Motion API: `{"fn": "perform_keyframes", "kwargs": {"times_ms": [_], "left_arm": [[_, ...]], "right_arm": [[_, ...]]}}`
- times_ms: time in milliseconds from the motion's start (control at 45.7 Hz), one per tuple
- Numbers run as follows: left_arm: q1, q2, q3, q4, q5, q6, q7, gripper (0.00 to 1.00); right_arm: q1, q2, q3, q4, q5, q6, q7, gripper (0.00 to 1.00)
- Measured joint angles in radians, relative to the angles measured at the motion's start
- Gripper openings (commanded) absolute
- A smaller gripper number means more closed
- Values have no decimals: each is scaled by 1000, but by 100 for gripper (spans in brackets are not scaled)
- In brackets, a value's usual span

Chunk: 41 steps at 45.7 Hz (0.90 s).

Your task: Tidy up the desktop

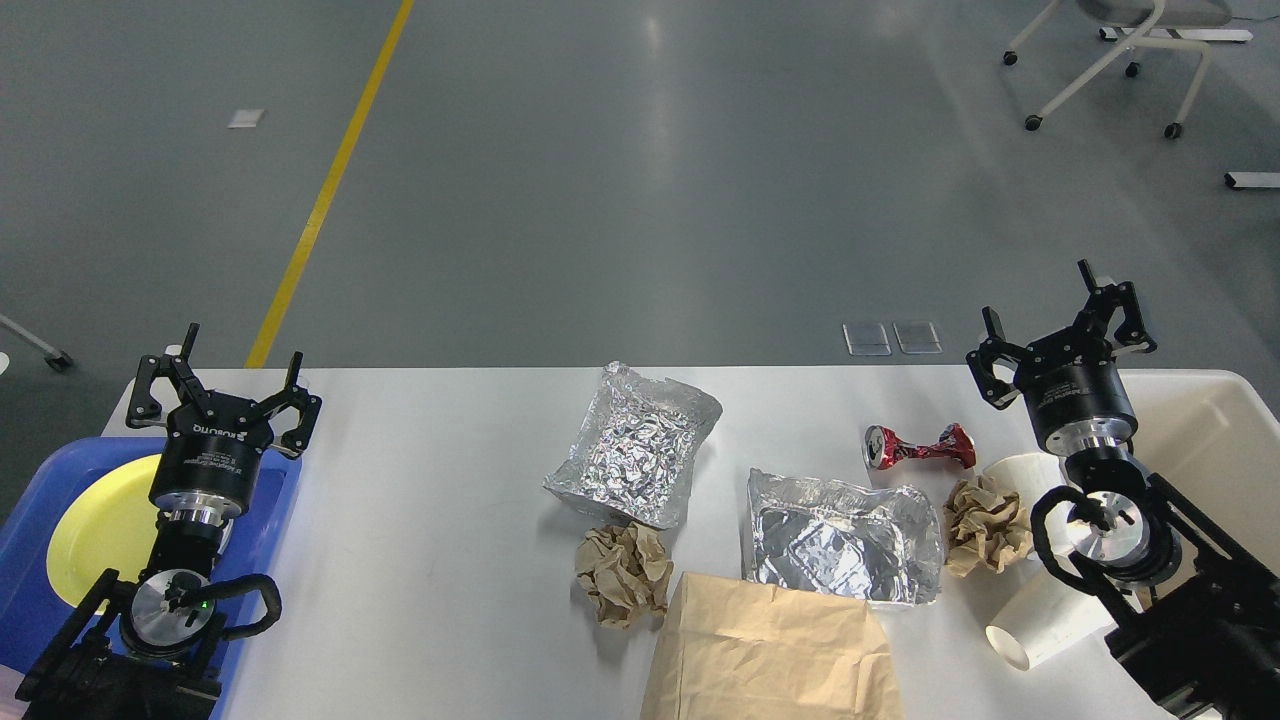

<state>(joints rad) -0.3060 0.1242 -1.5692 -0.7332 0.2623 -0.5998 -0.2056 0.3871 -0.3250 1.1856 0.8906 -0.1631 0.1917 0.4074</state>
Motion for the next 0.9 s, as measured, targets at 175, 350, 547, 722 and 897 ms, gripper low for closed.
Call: {"fn": "perform_keyframes", "kwargs": {"times_ms": [175,350,547,722,897], "left_arm": [[0,0,0,0,0,0,0,96],[0,0,0,0,0,0,0,96],[0,0,0,0,0,0,0,96],[0,0,0,0,0,0,0,96],[0,0,0,1,0,0,0,96]], "right_arm": [[-6,4,-1,-3,0,-1,-7,100],[-15,9,-3,-38,-4,-2,-4,100],[-25,25,-2,-48,-4,-10,-2,100],[-41,26,-2,-48,-4,-11,-2,100],[-51,26,-2,-41,-13,-4,-2,100]]}}
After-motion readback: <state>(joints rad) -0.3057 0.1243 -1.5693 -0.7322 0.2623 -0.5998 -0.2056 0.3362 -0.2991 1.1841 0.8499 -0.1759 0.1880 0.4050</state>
